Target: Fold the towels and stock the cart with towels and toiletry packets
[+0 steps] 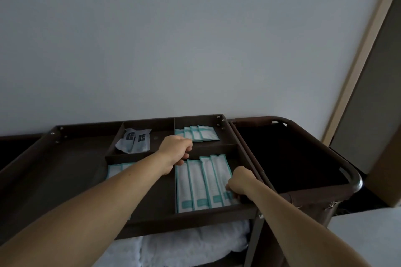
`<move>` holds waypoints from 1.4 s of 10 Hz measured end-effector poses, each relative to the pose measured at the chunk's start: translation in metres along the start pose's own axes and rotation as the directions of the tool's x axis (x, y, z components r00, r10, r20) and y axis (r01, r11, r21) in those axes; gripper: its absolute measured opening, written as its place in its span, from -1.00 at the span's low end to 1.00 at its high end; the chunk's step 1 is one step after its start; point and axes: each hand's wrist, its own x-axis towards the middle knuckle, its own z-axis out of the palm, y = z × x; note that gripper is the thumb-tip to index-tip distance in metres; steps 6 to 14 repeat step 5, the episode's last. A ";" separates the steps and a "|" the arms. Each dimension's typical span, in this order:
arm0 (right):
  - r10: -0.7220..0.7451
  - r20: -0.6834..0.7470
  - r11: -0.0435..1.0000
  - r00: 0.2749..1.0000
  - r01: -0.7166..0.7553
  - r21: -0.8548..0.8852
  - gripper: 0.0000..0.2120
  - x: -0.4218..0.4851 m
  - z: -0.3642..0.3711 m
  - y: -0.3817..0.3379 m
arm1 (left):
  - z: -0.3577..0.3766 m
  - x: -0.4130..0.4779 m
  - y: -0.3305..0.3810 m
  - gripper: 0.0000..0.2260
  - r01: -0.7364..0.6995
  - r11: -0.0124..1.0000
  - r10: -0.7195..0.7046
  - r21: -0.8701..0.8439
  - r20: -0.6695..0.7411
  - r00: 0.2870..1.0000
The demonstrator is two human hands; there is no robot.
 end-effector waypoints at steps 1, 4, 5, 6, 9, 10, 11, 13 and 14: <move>-0.015 -0.041 1.000 0.999 0.015 -0.018 -0.88 -0.001 0.005 0.002 | 0.002 -0.005 -0.001 -0.94 -0.052 0.995 0.053 0.083 -0.008 0.999; -0.077 -0.099 0.992 0.992 0.067 -0.103 -0.77 -0.006 0.005 0.003 | -0.017 -0.029 -0.012 -0.69 -0.118 0.836 0.218 0.535 -0.127 0.968; -0.123 -0.192 0.990 0.974 0.106 -0.096 -0.69 -0.018 -0.002 -0.003 | -0.029 -0.054 -0.016 -0.55 -0.092 0.732 0.266 0.675 -0.159 0.951; -0.123 -0.192 0.990 0.974 0.106 -0.096 -0.69 -0.018 -0.002 -0.003 | -0.029 -0.054 -0.016 -0.55 -0.092 0.732 0.266 0.675 -0.159 0.951; -0.123 -0.192 0.990 0.974 0.106 -0.096 -0.69 -0.018 -0.002 -0.003 | -0.029 -0.054 -0.016 -0.55 -0.092 0.732 0.266 0.675 -0.159 0.951; -0.123 -0.192 0.990 0.974 0.106 -0.096 -0.69 -0.018 -0.002 -0.003 | -0.029 -0.054 -0.016 -0.55 -0.092 0.732 0.266 0.675 -0.159 0.951; -0.123 -0.192 0.990 0.974 0.106 -0.096 -0.69 -0.018 -0.002 -0.003 | -0.029 -0.054 -0.016 -0.55 -0.092 0.732 0.266 0.675 -0.159 0.951; -0.123 -0.192 0.990 0.974 0.106 -0.096 -0.69 -0.018 -0.002 -0.003 | -0.029 -0.054 -0.016 -0.55 -0.092 0.732 0.266 0.675 -0.159 0.951; -0.123 -0.192 0.990 0.974 0.106 -0.096 -0.69 -0.018 -0.002 -0.003 | -0.029 -0.054 -0.016 -0.55 -0.092 0.732 0.266 0.675 -0.159 0.951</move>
